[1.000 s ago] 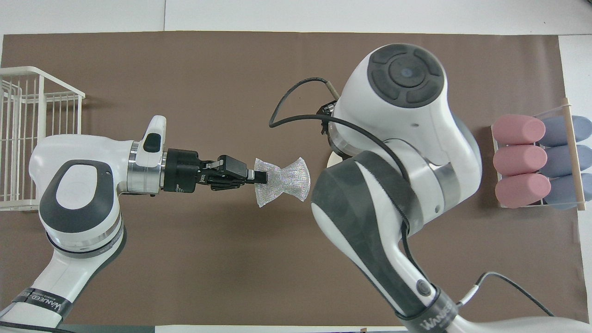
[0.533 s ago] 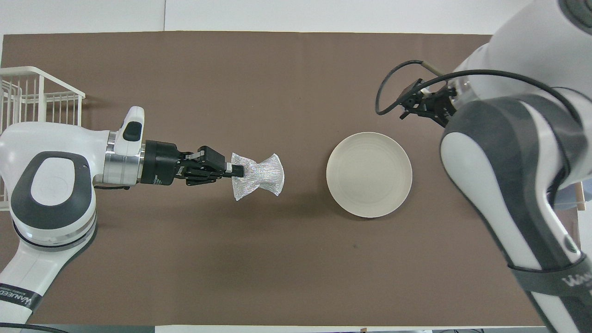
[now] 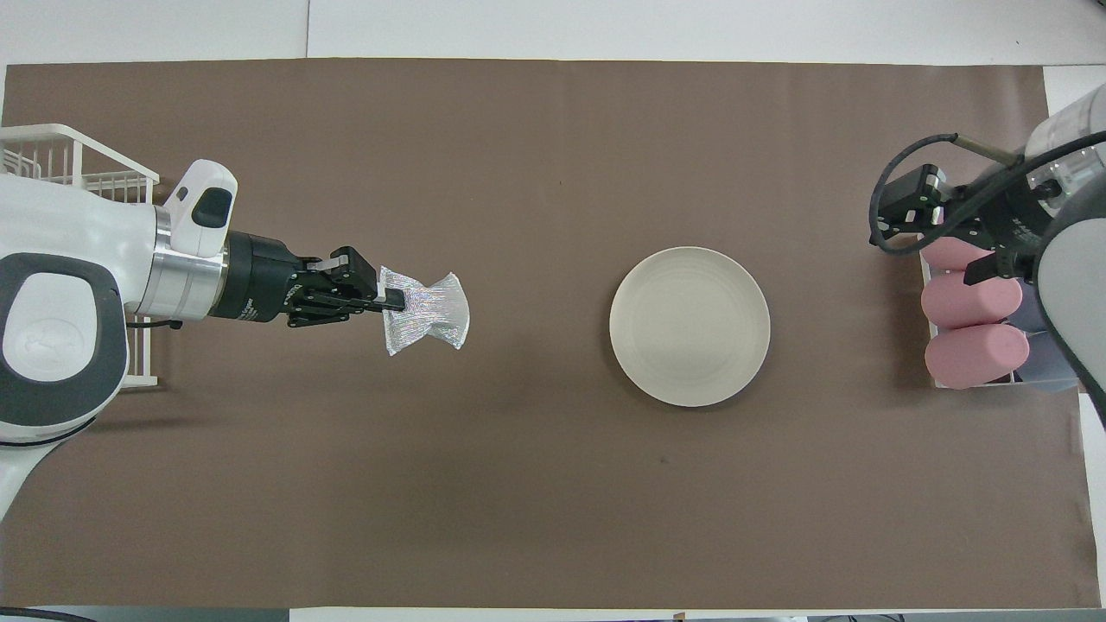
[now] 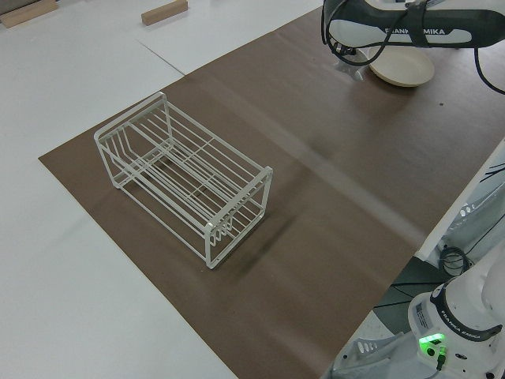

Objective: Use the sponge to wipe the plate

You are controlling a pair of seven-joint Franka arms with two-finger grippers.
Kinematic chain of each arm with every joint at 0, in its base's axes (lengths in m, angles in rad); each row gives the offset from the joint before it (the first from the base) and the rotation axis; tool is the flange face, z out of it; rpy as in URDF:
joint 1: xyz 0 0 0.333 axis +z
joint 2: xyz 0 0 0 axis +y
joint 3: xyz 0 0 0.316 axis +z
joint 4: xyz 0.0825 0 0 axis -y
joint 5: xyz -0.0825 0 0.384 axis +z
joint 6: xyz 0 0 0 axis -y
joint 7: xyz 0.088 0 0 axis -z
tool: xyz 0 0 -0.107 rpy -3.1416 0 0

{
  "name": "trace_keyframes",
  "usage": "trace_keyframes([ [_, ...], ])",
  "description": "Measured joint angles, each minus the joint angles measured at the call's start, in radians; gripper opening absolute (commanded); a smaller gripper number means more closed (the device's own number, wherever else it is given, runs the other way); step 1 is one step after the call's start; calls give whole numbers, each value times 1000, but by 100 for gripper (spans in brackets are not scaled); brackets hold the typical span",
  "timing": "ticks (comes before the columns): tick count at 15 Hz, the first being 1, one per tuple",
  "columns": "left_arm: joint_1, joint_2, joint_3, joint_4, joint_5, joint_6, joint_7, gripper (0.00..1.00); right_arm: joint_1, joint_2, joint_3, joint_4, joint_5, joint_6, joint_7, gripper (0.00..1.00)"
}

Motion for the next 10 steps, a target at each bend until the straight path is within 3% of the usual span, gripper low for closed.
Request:
trace_keyframes([
  [10, -3, 6, -14, 91, 703, -168, -34, 0, -13, -53, 1, -42, -14, -50, -201, 100],
])
